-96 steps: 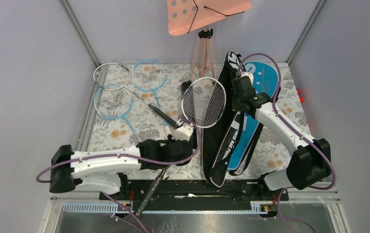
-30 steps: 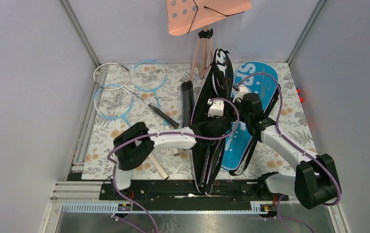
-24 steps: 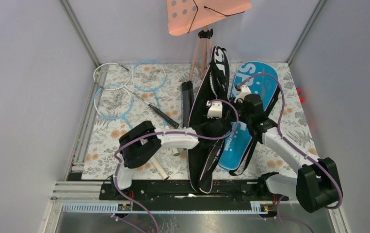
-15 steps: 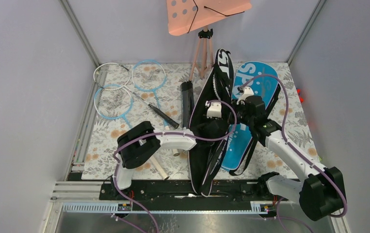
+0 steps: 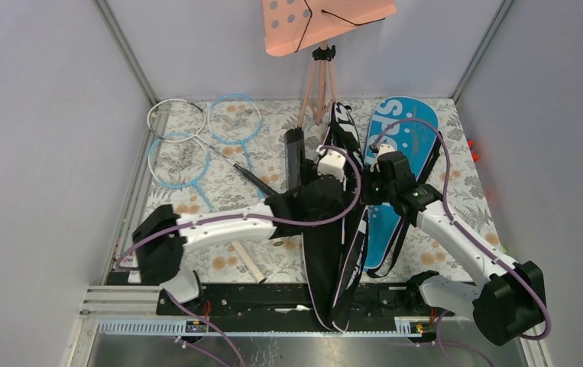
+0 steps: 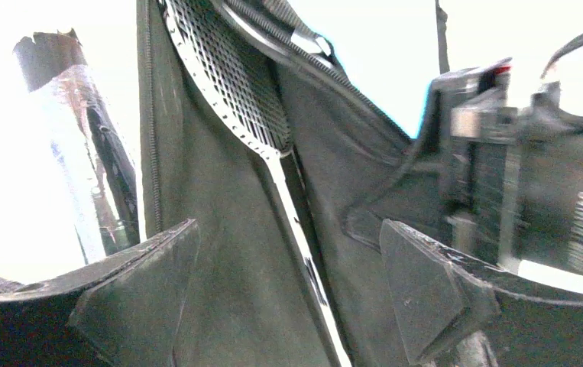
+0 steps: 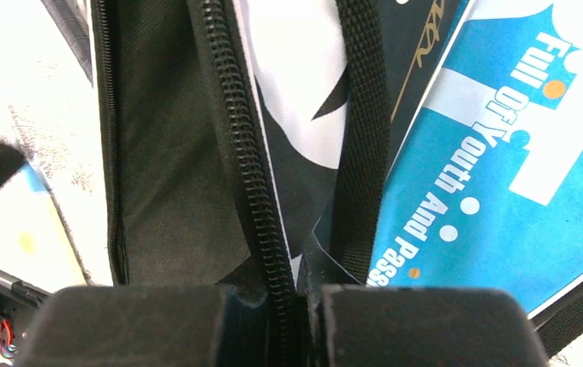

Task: Pack up the badminton gear
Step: Place the racket in the racket bag, then pick up the racket from the center of the board.

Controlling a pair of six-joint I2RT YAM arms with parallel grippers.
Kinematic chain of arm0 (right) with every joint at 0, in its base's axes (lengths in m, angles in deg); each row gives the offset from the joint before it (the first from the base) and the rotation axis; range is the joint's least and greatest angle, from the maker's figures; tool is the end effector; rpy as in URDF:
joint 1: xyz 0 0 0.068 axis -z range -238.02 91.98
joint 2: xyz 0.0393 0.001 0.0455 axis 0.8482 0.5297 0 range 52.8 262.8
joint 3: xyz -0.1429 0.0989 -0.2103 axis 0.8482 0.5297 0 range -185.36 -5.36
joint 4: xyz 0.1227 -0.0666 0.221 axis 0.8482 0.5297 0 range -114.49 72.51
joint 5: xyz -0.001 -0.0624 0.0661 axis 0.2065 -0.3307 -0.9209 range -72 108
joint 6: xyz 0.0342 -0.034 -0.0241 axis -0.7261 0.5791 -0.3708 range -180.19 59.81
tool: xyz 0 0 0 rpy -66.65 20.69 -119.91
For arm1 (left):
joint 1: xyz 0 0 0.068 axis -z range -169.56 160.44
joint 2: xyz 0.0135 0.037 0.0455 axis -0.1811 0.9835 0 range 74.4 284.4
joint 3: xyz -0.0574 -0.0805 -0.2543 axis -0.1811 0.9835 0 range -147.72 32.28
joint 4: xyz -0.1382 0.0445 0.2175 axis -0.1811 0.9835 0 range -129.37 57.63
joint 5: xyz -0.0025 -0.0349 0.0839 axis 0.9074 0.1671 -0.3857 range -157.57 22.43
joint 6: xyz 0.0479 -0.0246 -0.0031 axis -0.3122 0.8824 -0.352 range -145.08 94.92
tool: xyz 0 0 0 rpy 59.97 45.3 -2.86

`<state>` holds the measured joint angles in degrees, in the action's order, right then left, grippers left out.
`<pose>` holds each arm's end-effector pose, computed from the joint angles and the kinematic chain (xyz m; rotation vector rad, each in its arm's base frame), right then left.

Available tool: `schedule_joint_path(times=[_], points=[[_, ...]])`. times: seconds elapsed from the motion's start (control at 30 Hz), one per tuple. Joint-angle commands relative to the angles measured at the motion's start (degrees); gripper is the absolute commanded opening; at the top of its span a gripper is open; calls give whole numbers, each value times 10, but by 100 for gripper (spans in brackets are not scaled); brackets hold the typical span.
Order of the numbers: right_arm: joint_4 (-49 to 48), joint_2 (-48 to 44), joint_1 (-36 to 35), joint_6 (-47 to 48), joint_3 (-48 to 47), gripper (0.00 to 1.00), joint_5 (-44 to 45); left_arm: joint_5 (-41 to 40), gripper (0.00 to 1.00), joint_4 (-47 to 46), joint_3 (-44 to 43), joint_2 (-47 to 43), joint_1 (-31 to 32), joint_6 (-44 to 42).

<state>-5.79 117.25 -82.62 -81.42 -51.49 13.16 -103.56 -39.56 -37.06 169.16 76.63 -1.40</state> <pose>0.2214 0.1046 0.2657 -0.1145 2.2644 0.5282 0.1734 -0.3410 0.2818 0.3250 1.9178 -0.4156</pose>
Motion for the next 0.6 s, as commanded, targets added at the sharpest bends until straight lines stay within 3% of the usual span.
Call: schedule_joint_path(times=[0.0, 0.13, 0.3, 0.57], points=[[-5, 15, -2, 1, -20, 0, 38, 32, 99, 37, 39, -90, 3, 9], [-11, 15, -2, 2, -15, 0, 45, -29, 99, 78, 102, -159, -24, 78], [-40, -1, -2, 3, 4, 0, 40, 80, 99, 127, 164, -202, -190, 196], [-62, -15, -2, 8, 26, 0, 41, 67, 99, 194, 174, -172, -371, 288]])
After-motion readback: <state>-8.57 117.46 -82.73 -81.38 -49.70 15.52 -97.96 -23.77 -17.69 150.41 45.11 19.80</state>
